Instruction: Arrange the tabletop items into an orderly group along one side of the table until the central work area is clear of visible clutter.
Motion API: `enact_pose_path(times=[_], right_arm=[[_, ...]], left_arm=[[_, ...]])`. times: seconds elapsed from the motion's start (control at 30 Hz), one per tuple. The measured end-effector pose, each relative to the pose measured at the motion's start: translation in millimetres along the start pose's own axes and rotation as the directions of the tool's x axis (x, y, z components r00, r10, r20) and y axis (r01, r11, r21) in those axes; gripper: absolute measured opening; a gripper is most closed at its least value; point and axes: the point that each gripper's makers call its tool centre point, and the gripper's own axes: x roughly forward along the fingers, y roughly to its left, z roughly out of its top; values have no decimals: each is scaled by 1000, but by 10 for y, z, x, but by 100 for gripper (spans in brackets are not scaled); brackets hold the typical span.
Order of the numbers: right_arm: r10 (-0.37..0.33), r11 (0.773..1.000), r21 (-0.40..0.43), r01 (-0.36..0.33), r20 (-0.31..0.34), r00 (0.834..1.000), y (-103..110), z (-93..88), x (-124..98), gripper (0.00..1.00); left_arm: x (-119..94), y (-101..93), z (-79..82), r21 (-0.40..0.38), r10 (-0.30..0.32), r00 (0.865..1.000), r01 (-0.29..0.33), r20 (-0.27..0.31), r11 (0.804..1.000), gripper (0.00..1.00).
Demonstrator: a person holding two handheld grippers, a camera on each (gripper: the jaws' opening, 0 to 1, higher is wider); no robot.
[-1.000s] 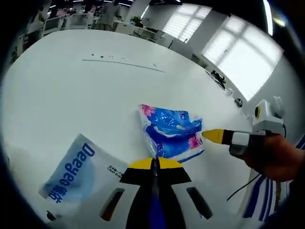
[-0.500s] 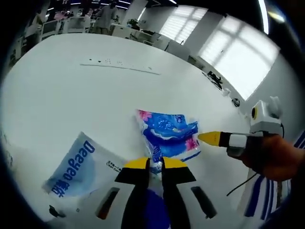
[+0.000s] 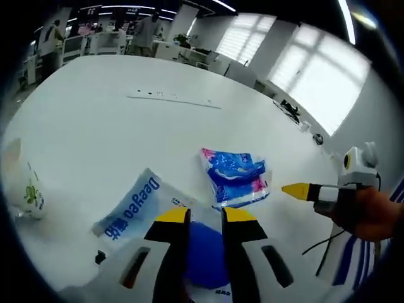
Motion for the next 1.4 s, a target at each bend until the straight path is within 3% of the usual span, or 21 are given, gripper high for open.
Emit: enact_pose_path(times=[0.13,0.37,0.43,0.6,0.77,1.1,1.4], right_arm=[[16,999,-29,-16,0,1000,-24,-71,-108,14],[72,989,-128,-72,-4,997,168,-222,-353,13],[78,987,-143,-78,-7,997,134,-223,-390,14],[73,976,-201,-78,-31,997,57,-451,-598,13],[75,976,-202,-82,-39,996,43,-578,-722,14],[100,979,-179,-102,-21,995,293,-693,-820,15],[143,971,-185,-152,-58,988,634,-884,-818,15]], left_arm=[[-135,107,25,-4,27,999,-27,27,1000,17],[-354,315,-55,-19,76,996,-76,35,997,16],[-426,355,-75,-14,85,996,-84,40,996,16],[-615,464,-202,-30,118,992,-117,42,993,16],[-683,581,-257,-44,129,991,-127,41,991,14],[-758,485,-429,-16,124,992,-124,21,992,13],[-855,380,-668,48,113,993,-113,-12,992,12]])
